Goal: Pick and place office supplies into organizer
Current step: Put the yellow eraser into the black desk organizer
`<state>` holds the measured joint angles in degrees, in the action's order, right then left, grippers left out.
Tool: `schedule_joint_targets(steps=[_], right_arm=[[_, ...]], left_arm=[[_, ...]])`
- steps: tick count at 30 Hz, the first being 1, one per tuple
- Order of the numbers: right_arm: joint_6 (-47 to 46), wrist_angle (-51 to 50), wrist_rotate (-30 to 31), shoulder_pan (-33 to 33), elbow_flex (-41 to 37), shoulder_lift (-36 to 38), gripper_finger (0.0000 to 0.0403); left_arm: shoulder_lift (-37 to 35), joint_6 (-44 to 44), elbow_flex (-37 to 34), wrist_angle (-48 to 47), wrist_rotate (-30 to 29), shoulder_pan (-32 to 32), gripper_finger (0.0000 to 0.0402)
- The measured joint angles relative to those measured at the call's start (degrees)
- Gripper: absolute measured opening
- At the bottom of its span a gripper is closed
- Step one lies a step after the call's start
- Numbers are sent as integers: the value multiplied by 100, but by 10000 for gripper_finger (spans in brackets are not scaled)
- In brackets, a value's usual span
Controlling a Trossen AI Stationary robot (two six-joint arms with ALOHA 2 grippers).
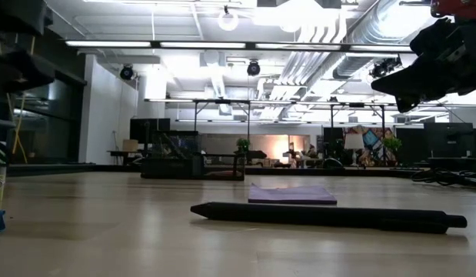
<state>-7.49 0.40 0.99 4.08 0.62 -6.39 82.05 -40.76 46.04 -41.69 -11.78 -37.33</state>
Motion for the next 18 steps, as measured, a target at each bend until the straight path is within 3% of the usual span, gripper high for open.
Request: schedule_joint_targets(steps=[7,18], right_arm=[[0,-13,1,0,4,4,2],[0,-19,2,0,7,0,2]], left_arm=[[477,346,320,163,85,68,164],[827,460,363,232,204,365,171]])
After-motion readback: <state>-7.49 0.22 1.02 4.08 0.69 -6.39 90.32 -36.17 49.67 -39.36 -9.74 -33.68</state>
